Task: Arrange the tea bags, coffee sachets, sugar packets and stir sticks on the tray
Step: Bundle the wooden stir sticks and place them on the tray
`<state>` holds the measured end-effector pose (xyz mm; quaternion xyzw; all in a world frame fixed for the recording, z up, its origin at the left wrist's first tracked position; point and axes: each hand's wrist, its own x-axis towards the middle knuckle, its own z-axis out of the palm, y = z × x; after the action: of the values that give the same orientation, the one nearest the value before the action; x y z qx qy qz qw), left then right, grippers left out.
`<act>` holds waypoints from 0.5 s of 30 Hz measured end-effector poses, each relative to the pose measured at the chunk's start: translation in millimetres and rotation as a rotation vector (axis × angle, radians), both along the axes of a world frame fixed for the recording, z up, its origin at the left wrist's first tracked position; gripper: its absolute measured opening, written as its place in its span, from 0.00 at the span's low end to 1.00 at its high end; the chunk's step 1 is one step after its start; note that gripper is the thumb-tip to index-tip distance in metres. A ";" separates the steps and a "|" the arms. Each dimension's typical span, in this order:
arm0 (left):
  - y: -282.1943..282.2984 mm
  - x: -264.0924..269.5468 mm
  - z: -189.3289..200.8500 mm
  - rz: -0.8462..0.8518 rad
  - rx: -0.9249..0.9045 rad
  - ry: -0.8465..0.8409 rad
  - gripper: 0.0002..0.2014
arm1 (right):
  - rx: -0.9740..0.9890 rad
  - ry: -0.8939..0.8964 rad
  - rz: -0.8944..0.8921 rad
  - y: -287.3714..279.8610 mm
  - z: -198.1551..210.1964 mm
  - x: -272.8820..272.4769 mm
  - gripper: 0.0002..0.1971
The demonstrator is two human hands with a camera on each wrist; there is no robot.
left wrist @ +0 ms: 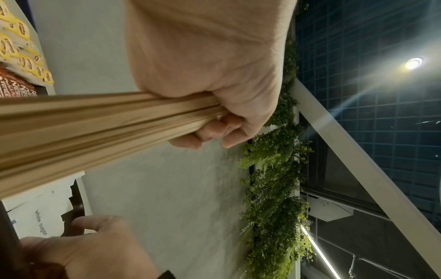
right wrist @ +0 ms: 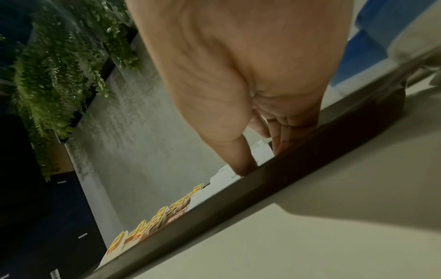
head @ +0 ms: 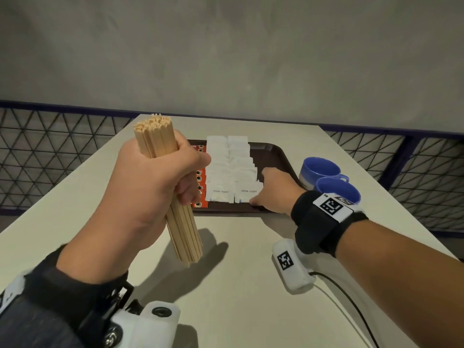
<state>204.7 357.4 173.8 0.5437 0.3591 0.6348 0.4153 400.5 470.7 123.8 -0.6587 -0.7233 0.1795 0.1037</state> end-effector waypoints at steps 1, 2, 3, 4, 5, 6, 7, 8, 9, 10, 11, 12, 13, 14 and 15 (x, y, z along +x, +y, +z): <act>1.0 1.2 -0.9 -0.005 -0.005 0.004 0.17 | -0.002 0.004 0.007 -0.3 -0.4 1.4 0.29; 2.0 2.5 -1.3 -0.007 -0.008 0.009 0.17 | -0.006 0.009 0.015 -0.4 -0.7 2.8 0.29; 2.8 3.3 -1.3 -0.006 -0.010 0.014 0.17 | -0.013 0.014 0.023 -0.6 -0.2 4.4 0.30; 3.6 4.3 -0.5 -0.005 -0.011 0.017 0.17 | -0.022 0.014 0.028 -1.4 1.5 6.1 0.31; 5.0 5.1 0.8 -0.002 -0.012 0.019 0.17 | -0.025 0.013 0.030 -2.6 4.6 8.3 0.32; 6.8 5.9 2.7 0.004 -0.015 0.016 0.18 | -0.014 0.016 0.030 -4.5 9.7 10.0 0.33; 8.8 7.0 5.1 0.011 -0.017 0.006 0.20 | 0.007 0.049 0.034 -9.2 16.6 11.7 0.33; 11.0 8.7 8.3 0.017 -0.015 -0.008 0.21 | 0.019 0.124 0.051 -15.6 24.2 13.3 0.33; 13.2 11.3 12.3 0.017 -0.009 -0.026 0.22 | 0.005 0.256 0.091 -25.2 32.4 13.8 0.31; 15.5 14.9 17.2 0.010 -0.004 -0.049 0.23 | -0.044 0.430 0.152 -38.3 40.7 12.4 0.30; 18.1 19.4 22.4 0.001 -0.004 -0.083 0.24 | -0.122 0.610 0.233 -54.5 47.1 9.6 0.28; 21.4 23.9 27.5 -0.008 -0.015 -0.129 0.25 | -0.200 0.741 0.323 -70.3 50.4 5.1 0.27; 25.1 28.2 32.3 -0.020 -0.034 -0.179 0.25 | -0.229 0.792 0.404 -84.0 49.3 -1.1 0.25; 28.9 32.6 36.7 -0.038 -0.057 -0.229 0.25 | -0.189 0.775 0.450 -93.7 45.6 -7.5 0.22; 33.0 36.2 40.2 -0.062 -0.083 -0.280 0.25 | -0.097 0.720 0.441 -100.1 41.8 -13.9 0.19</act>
<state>240.8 390.4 214.0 0.4430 0.3067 0.6760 0.5028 386.6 370.7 165.7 -0.3875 -0.7553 0.4499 0.2774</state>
